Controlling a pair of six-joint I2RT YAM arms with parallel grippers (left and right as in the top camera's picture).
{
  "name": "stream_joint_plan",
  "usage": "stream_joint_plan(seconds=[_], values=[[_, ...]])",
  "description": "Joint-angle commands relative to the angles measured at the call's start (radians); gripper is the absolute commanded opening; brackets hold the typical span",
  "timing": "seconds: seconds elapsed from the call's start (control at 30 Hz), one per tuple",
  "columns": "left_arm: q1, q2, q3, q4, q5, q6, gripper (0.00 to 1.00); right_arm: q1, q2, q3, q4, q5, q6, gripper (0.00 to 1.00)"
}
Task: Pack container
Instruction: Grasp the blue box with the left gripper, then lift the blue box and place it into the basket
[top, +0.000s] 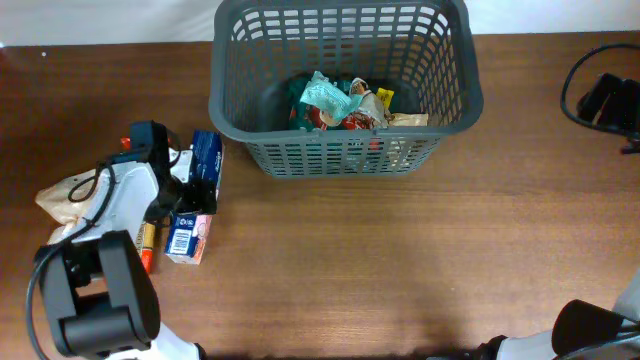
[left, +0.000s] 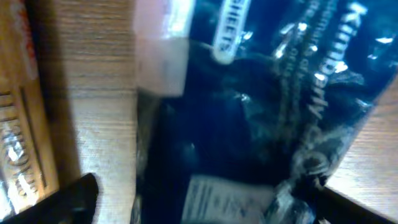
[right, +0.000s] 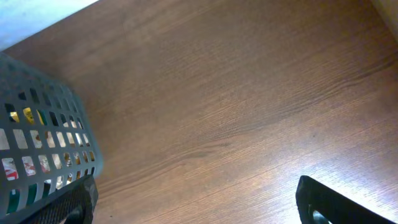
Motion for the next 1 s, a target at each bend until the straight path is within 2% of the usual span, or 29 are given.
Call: stream_joint_plan(seconds=[0.0, 0.03, 0.07, 0.23, 0.37, 0.47, 0.63, 0.8, 0.97], values=[[-0.002, 0.039, 0.011, 0.006, -0.011, 0.025, 0.54, -0.005, -0.006, -0.005, 0.000, -0.013, 0.003, 0.99], [-0.003, 0.043, 0.011, 0.006, -0.011, 0.025, 0.39, -0.005, -0.006, -0.005, 0.000, -0.013, 0.003, 0.99], [-0.006, 0.048, 0.011, 0.006, -0.011, 0.025, 0.29, -0.005, -0.006, -0.005, 0.000, -0.013, 0.003, 0.99], [-0.023, 0.054, 0.011, 0.004, -0.012, 0.025, 0.03, -0.005, -0.006, -0.005, 0.001, -0.013, 0.003, 0.99], [-0.035, 0.053, 0.042, -0.035, -0.011, 0.025, 0.02, -0.005, -0.006, -0.005, 0.000, -0.013, 0.003, 0.99], [-0.036, 0.047, 0.145, -0.108, -0.011, 0.024, 0.02, -0.005, -0.006, -0.005, 0.000, -0.013, 0.003, 0.99], [-0.036, 0.021, 0.454, -0.253, -0.011, 0.024, 0.02, -0.005, -0.006, -0.005, 0.000, -0.013, 0.003, 0.99], [-0.040, 0.016, 0.811, -0.323, -0.006, 0.035, 0.02, -0.005, -0.006, -0.005, 0.000, -0.013, 0.003, 0.99], [-0.099, 0.015, 1.070, -0.313, 0.050, 0.299, 0.02, -0.005, -0.006, -0.005, 0.000, -0.013, 0.003, 0.99]])
